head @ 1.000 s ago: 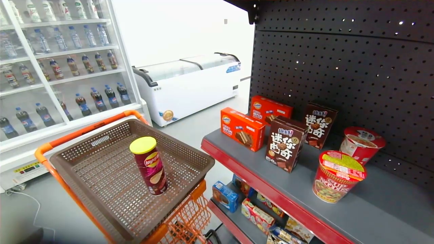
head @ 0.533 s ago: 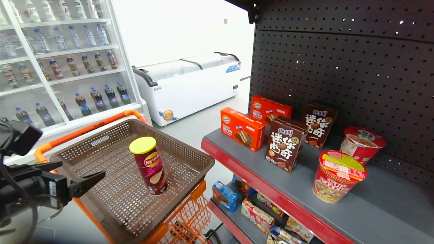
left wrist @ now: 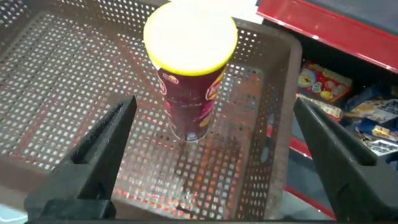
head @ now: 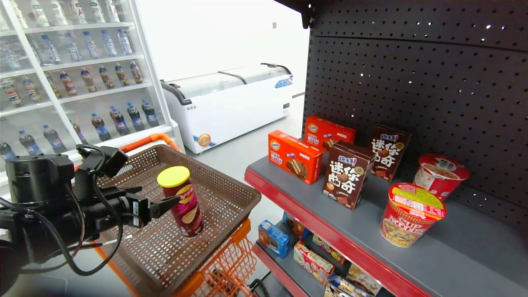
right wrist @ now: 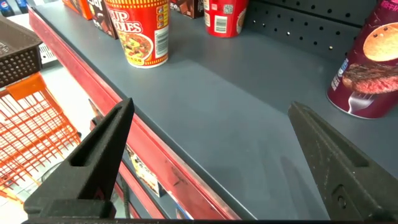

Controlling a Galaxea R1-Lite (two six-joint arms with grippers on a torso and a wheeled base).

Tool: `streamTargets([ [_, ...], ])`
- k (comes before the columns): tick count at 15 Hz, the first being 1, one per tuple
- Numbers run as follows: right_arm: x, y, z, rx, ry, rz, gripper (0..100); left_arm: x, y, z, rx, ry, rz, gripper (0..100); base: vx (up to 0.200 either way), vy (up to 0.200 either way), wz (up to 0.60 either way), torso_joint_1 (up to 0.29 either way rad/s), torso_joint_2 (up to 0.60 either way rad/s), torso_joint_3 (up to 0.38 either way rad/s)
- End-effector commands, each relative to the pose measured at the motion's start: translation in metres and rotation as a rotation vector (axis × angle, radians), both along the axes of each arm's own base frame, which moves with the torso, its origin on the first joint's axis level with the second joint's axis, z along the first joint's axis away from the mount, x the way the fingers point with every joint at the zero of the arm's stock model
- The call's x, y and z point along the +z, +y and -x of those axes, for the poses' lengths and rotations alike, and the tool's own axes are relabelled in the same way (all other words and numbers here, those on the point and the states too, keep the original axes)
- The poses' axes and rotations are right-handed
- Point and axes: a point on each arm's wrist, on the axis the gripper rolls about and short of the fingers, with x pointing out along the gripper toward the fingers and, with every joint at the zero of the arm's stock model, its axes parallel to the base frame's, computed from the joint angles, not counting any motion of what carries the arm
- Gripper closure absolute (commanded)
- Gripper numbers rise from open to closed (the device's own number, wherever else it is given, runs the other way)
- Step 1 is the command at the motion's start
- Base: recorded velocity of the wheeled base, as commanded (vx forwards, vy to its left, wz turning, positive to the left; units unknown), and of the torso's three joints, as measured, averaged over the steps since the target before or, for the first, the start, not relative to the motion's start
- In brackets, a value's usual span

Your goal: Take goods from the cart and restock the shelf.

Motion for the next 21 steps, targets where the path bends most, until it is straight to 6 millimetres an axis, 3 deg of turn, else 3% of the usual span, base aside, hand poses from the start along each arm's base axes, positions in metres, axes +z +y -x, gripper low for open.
streamTargets([
  [1, 0.000, 0.000, 0.000, 0.002, -0.001, 0.000, 0, -0.021, -0.001, -0.011, -0.002, 0.064, 0.002, 0, 0.000, 0.000, 0.00, 0.000, 0.00, 0.000],
  [11, 0.000, 0.000, 0.000, 0.000, -0.001, 0.000, 0, -0.079, -0.007, -0.056, 0.007, 0.006, -0.013, 0, 0.000, 0.000, 0.00, 0.000, 0.00, 0.000],
  [20, 0.000, 0.000, 0.000, 0.000, -0.001, 0.000, 0, -0.099, -0.017, -0.081, -0.021, -0.056, -0.006, 0, 0.000, 0.000, 0.00, 0.000, 0.00, 0.000],
  [21, 0.000, 0.000, 0.000, 0.002, -0.001, 0.000, 0, -0.099, -0.018, -0.082, -0.023, -0.063, -0.005, 100, 0.000, 0.000, 0.00, 0.000, 0.00, 0.000],
])
